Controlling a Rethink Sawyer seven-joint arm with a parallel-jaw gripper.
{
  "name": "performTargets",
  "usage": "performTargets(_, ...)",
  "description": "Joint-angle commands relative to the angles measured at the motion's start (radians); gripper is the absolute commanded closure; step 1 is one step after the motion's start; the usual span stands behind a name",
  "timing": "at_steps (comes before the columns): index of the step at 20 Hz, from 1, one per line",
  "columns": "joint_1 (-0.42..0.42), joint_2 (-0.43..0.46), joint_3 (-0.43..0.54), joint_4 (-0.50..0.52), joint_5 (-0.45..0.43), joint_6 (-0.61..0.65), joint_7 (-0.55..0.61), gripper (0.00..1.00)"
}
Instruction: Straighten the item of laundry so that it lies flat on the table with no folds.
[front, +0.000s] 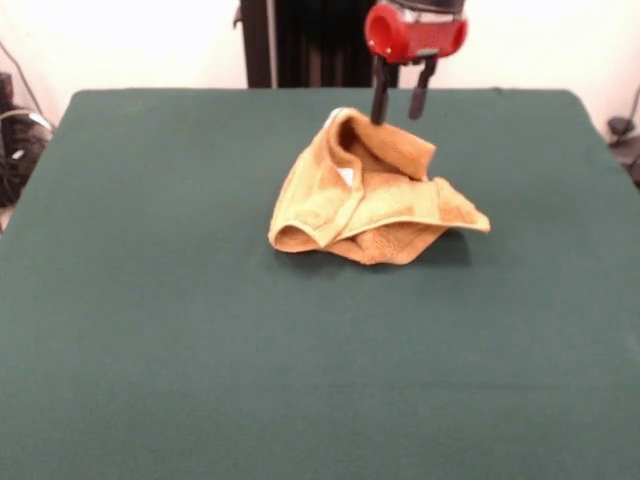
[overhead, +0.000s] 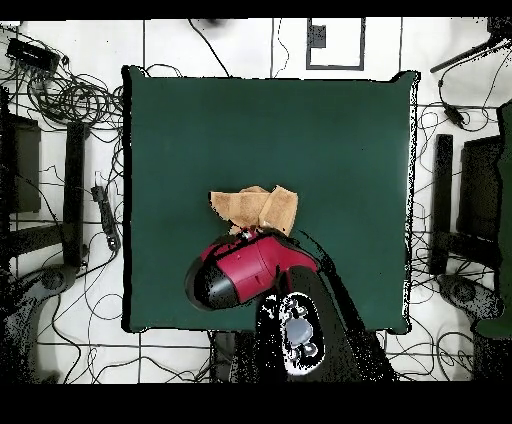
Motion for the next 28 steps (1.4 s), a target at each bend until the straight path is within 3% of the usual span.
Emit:
performTargets(1,-0.017,-0.064,0.137,0.040,0.066,0.111,-0.037,0.00)
performTargets(8,-0.010,-0.063,0.140,0.038,0.073,0.116,-0.028,0.00)
performTargets(19,0.054,0.070,0.065,-0.045,-0.022,0.010,0.034,0.00)
performTargets(28,0.045,0.078,0.064,-0.058,-0.026,0.023,0.002,0.00)
